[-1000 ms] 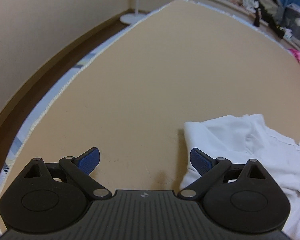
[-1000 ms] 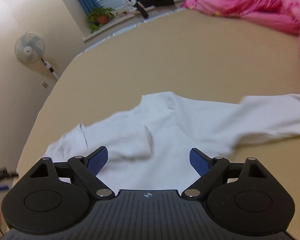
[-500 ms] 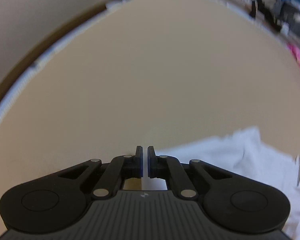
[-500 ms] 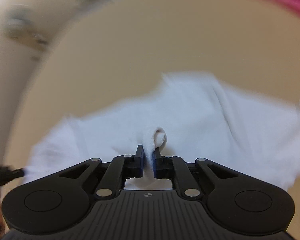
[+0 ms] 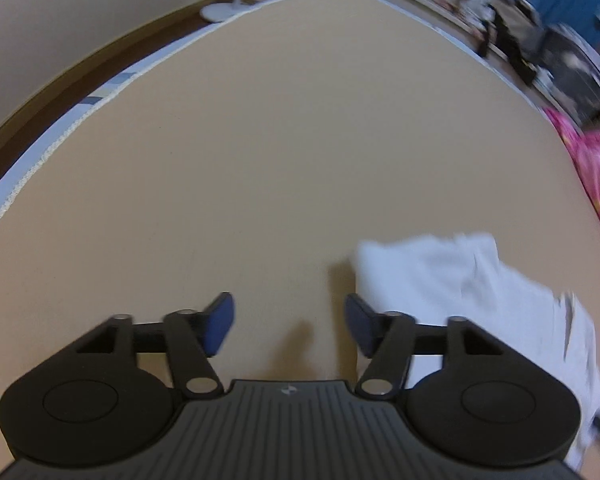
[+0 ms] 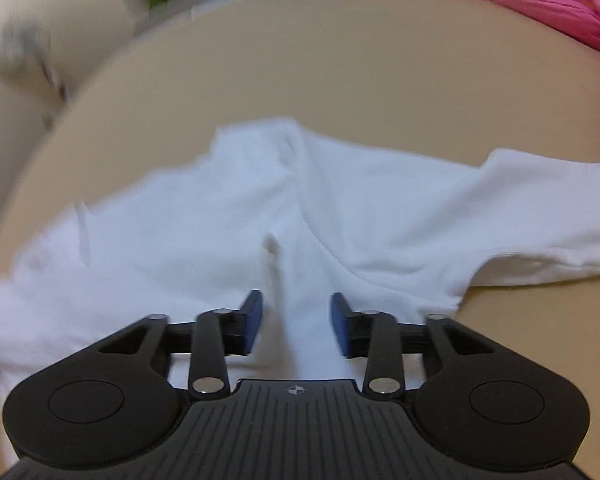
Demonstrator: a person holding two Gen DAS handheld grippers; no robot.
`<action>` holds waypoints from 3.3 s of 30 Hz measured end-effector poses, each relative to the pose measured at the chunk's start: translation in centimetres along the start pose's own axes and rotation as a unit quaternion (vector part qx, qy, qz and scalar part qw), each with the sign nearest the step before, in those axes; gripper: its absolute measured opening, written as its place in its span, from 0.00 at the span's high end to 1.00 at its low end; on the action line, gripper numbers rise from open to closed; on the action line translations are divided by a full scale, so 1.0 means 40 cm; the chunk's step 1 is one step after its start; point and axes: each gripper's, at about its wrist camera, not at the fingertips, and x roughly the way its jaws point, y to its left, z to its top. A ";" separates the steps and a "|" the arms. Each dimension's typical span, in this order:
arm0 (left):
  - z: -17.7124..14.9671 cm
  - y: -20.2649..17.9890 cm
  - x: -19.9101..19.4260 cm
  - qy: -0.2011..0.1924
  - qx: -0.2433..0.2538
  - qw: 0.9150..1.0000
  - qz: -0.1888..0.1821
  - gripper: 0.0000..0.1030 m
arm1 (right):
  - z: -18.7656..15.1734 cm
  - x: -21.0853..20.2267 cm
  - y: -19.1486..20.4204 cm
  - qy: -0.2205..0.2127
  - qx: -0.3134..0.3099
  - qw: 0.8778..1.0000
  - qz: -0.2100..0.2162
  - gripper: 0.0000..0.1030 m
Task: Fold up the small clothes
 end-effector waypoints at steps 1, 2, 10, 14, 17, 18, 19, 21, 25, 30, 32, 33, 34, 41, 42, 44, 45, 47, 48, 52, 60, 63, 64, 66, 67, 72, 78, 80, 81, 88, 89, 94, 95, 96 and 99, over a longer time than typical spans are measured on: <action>-0.009 0.001 -0.003 0.002 0.008 1.000 -0.004 0.31 | 0.000 -0.017 0.028 -0.010 -0.009 1.000 0.020 0.56; -0.013 -0.002 -0.003 0.005 0.014 1.000 -0.001 0.31 | -0.006 -0.028 0.062 -0.012 -0.018 0.999 0.045 0.56; 0.053 -0.017 0.049 0.055 0.031 0.998 -0.001 0.31 | -0.105 0.118 0.422 0.146 0.043 0.956 0.250 0.61; 0.104 -0.053 0.105 0.088 0.046 0.995 -0.016 0.26 | -0.121 0.228 0.521 0.192 0.171 0.934 0.247 0.60; 0.117 -0.073 0.148 0.104 0.058 0.993 -0.002 0.26 | -0.149 0.275 0.564 0.215 0.222 0.925 0.221 0.57; 0.117 -0.076 0.160 0.109 0.062 0.992 -0.001 0.25 | -0.157 0.281 0.569 0.219 0.235 0.922 0.216 0.57; 0.117 -0.080 0.169 0.112 0.067 0.991 -0.001 0.24 | -0.169 0.288 0.569 0.222 0.253 0.919 0.208 0.56; 0.116 -0.085 0.170 0.111 0.071 0.991 -0.005 0.22 | -0.188 0.314 0.565 0.235 0.294 0.906 0.193 0.52; 0.109 -0.067 0.158 0.112 0.060 0.991 -0.030 0.22 | -0.223 0.349 0.574 0.249 0.342 0.879 0.219 0.52; 0.099 -0.054 0.154 0.109 0.055 0.992 -0.039 0.22 | -0.209 0.340 0.571 0.197 0.359 0.885 0.223 0.62; 0.102 -0.070 0.157 0.096 0.056 0.994 -0.024 0.39 | -0.197 0.332 0.600 0.185 0.298 0.911 0.218 0.94; 0.105 -0.083 0.150 0.084 0.070 0.994 -0.013 0.97 | -0.196 0.322 0.613 0.177 0.269 0.921 0.222 0.94; 0.107 -0.103 0.146 0.066 0.088 0.994 0.018 0.95 | -0.197 0.300 0.623 0.166 0.237 0.930 0.227 0.94; 0.139 -0.106 0.128 0.030 0.053 0.998 0.030 1.00 | -0.268 0.274 0.605 0.146 0.104 0.958 0.222 0.94; 0.139 -0.095 0.129 0.041 0.048 0.998 0.018 0.95 | -0.273 0.280 0.600 0.141 0.097 0.960 0.223 0.94; 0.130 -0.061 0.124 0.056 0.035 0.998 -0.010 0.69 | -0.270 0.279 0.590 0.134 0.101 0.959 0.230 0.93; 0.121 -0.042 0.116 0.058 0.027 0.998 -0.024 0.41 | -0.264 0.282 0.588 0.133 0.106 0.957 0.233 0.93; 0.091 -0.007 0.089 0.040 0.019 0.998 -0.052 0.21 | -0.241 0.295 0.587 0.131 0.120 0.955 0.239 0.93; 0.078 -0.006 0.079 0.031 0.020 0.997 -0.064 0.21 | -0.260 0.294 0.581 0.132 0.125 0.953 0.243 0.93; 0.041 -0.004 0.037 0.010 0.058 0.991 -0.124 0.20 | -0.249 0.293 0.572 0.132 0.148 0.949 0.244 0.93; 0.040 -0.149 0.128 0.028 0.119 0.992 -0.009 0.93 | -0.208 0.315 0.592 0.113 0.134 0.955 0.239 0.93; 0.050 -0.174 0.139 0.015 0.104 0.994 0.013 0.93 | -0.217 0.309 0.589 0.116 0.099 0.963 0.224 0.94; 0.056 -0.173 0.144 0.017 0.101 0.995 0.017 0.93 | -0.231 0.302 0.580 0.120 0.084 0.964 0.221 0.94; 0.067 -0.176 0.155 0.020 0.098 0.995 0.024 0.93 | -0.266 0.284 0.556 0.136 0.056 0.967 0.209 0.95; 0.071 -0.176 0.157 0.018 0.097 0.995 0.028 0.93 | -0.287 0.269 0.535 0.140 0.037 0.967 0.208 0.99; 0.095 -0.143 0.127 0.015 0.084 0.996 0.006 0.75 | -0.261 0.146 0.404 0.110 0.002 0.974 0.200 0.94; 0.054 -0.064 0.009 -0.016 0.076 0.997 -0.019 0.21 | -0.055 0.048 0.162 -0.052 -0.008 0.998 0.043 0.45; 0.028 -0.051 0.001 0.003 0.077 0.997 -0.022 0.21 | 0.002 0.082 0.089 -0.051 0.009 0.999 0.004 0.38; 0.011 -0.048 0.001 0.013 0.081 0.996 -0.019 0.21 | 0.019 0.106 0.065 -0.040 0.014 0.999 -0.012 0.38; -0.144 -0.064 -0.038 0.038 0.164 0.986 -0.007 0.21 | 0.042 0.150 0.117 -0.005 -0.052 0.998 0.039 0.93; -0.161 -0.063 -0.046 0.035 0.170 0.985 -0.004 0.20 | 0.054 0.121 0.136 -0.024 -0.059 0.996 0.059 0.94; -0.204 -0.074 -0.013 0.040 0.195 0.977 0.079 0.20 | 0.174 -0.023 0.164 -0.107 -0.037 0.984 0.140 0.94; -0.204 -0.074 -0.006 0.037 0.194 0.975 0.099 0.19 | 0.192 -0.035 0.153 -0.116 -0.034 0.984 0.134 0.94; -0.200 -0.069 -0.003 0.037 0.186 0.976 0.108 0.18 | 0.203 -0.030 0.139 -0.118 -0.032 0.986 0.115 0.94; -0.192 -0.042 -0.021 0.036 0.162 0.980 0.109 0.20 | 0.187 0.070 0.072 -0.066 -0.031 0.997 0.034 0.94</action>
